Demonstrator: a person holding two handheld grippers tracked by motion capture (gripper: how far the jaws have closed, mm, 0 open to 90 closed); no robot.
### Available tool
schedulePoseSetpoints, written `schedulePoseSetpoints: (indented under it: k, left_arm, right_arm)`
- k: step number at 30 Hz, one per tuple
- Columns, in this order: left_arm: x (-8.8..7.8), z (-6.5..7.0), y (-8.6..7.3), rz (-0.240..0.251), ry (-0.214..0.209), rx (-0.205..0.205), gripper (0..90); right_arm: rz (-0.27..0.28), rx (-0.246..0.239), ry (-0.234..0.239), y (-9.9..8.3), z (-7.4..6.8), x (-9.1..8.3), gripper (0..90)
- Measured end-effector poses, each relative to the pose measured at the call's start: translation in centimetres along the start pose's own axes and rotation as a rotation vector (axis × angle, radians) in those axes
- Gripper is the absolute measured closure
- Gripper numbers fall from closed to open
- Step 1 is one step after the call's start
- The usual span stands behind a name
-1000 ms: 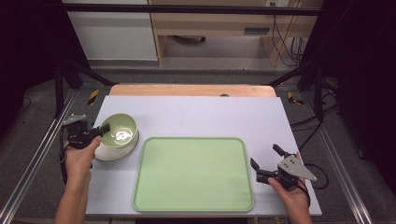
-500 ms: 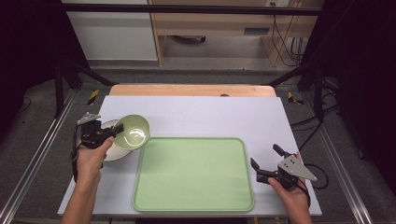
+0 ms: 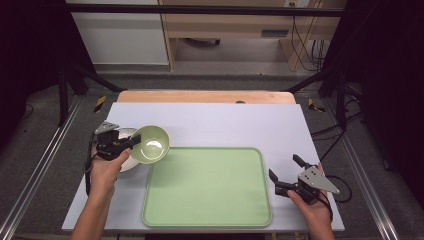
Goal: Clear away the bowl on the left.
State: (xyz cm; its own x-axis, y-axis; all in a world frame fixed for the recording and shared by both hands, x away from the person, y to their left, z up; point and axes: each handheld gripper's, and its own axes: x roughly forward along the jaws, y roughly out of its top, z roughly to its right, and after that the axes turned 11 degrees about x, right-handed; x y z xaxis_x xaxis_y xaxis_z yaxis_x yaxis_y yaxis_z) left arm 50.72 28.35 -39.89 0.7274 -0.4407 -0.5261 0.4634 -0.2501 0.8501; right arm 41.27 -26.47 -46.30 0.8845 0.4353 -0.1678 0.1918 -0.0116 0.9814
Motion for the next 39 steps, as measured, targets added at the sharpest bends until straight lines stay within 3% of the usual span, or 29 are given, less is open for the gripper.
schedulePoseSetpoints:
  k: [19, 39]
  left_arm:
    - [0.8, 1.5, 0.2, -0.014, -0.034, 0.036, 83.2]
    - [2.8, 4.9, 0.1, -0.055, -0.108, 0.102, 83.2]
  right_arm:
    - [0.002, 0.003, 0.000, 0.0, 0.0, 0.0, 4.4]
    - [-0.003, -0.001, 0.003, 0.0, 0.0, 0.0, 4.4]
